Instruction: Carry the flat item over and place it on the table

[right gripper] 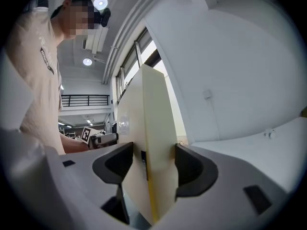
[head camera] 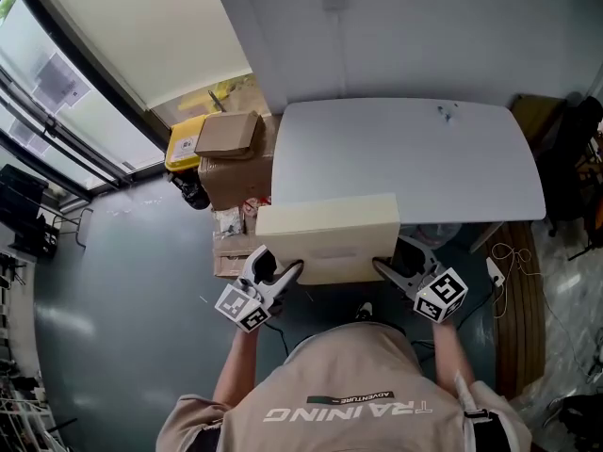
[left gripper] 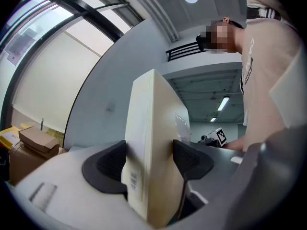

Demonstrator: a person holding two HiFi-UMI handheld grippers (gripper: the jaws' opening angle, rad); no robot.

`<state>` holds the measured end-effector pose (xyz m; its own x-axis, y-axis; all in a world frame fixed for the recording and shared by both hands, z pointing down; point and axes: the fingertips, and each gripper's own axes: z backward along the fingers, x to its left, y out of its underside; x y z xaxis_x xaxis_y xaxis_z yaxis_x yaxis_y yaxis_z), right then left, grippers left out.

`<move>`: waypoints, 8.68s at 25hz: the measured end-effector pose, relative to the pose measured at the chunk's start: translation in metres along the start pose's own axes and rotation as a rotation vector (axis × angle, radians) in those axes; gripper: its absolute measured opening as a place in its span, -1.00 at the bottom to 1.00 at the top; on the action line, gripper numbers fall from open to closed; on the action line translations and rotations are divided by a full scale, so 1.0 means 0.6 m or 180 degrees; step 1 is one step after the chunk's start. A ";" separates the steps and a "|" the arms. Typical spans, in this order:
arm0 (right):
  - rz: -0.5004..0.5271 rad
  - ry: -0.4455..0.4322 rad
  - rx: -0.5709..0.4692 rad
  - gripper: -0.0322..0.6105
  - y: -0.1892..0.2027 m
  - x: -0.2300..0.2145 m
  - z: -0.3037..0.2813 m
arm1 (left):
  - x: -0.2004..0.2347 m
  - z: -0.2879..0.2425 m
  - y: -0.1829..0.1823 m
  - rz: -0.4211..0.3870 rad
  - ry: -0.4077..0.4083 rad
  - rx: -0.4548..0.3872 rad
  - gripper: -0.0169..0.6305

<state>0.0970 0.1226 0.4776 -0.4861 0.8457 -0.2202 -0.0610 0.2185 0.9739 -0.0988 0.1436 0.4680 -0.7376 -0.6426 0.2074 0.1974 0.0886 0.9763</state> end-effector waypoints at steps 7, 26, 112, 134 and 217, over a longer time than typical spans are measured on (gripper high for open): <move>0.0017 -0.0022 0.0044 -0.06 -0.022 -0.101 -0.020 | 0.039 -0.093 0.008 0.0100 -0.0058 -0.0014 -0.06; -0.0026 0.0122 0.0175 -0.06 -0.038 -0.222 -0.171 | 0.225 -0.195 -0.006 0.0189 0.0076 0.0035 -0.06; -0.1907 0.0071 0.1825 -0.06 0.229 -0.843 -0.602 | 0.833 -0.640 0.348 0.2252 -0.0382 0.1397 -0.07; -0.1952 0.0246 0.2022 -0.06 0.251 -0.859 -0.597 | 0.843 -0.660 0.356 0.2307 -0.0708 0.1556 -0.07; 0.0742 0.1162 -0.0009 -0.88 -0.306 -0.548 -0.417 | 0.543 -0.519 -0.175 -0.0476 -0.1119 0.0420 -0.93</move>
<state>0.0499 -0.3174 0.3849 -0.7635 0.6446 0.0390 0.0849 0.0403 0.9956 -0.1588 -0.3117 0.4140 -0.9323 -0.3584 0.0484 0.0032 0.1256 0.9921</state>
